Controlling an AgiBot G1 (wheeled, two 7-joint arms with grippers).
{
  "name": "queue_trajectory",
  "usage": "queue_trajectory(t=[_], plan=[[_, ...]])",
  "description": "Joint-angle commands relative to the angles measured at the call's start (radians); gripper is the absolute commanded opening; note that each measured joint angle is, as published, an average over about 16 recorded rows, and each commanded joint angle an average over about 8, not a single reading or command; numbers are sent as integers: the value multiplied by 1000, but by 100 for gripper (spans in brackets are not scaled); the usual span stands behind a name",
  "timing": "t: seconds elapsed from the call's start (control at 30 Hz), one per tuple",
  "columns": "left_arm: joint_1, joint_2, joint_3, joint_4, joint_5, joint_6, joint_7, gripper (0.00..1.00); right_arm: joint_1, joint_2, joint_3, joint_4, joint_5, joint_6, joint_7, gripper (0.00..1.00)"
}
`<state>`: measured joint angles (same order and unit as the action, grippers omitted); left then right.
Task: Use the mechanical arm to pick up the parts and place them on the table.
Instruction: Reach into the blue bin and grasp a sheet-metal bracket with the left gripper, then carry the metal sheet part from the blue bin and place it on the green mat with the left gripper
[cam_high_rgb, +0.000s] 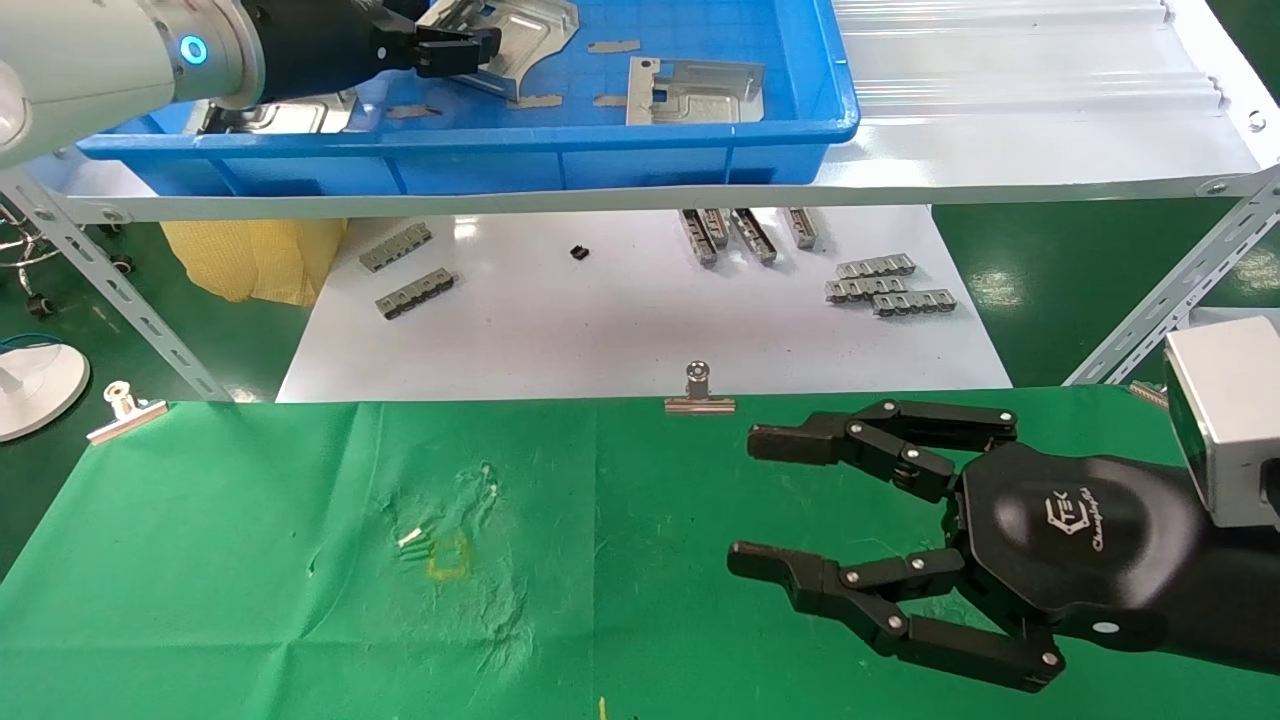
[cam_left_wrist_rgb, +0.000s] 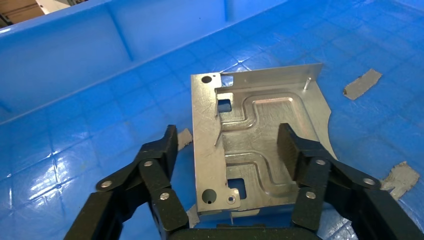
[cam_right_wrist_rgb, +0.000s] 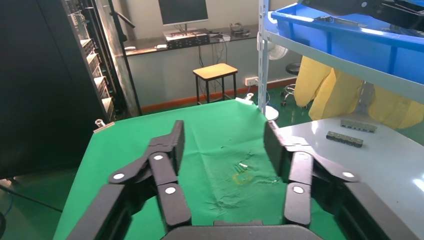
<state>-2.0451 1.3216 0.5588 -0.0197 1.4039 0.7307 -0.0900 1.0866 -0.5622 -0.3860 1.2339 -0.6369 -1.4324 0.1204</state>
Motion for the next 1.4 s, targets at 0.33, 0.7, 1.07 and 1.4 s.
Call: queue_trajectory(t=[0.33, 0.7, 1.07, 1.4], plan=[[8, 10, -9, -6, -13, -54, 15, 0, 0, 0, 0, 0, 0, 0, 0, 100], [1, 9, -13, -18, -22, -66, 22, 0, 0, 0, 0, 0, 0, 0, 0, 100], [-23, -82, -60, -94, -99, 216, 97, 0, 0, 0, 0, 0, 0, 0, 0, 100], [37, -253, -108, -172, -207, 782, 261, 0, 0, 0, 0, 0, 0, 0, 0, 100]])
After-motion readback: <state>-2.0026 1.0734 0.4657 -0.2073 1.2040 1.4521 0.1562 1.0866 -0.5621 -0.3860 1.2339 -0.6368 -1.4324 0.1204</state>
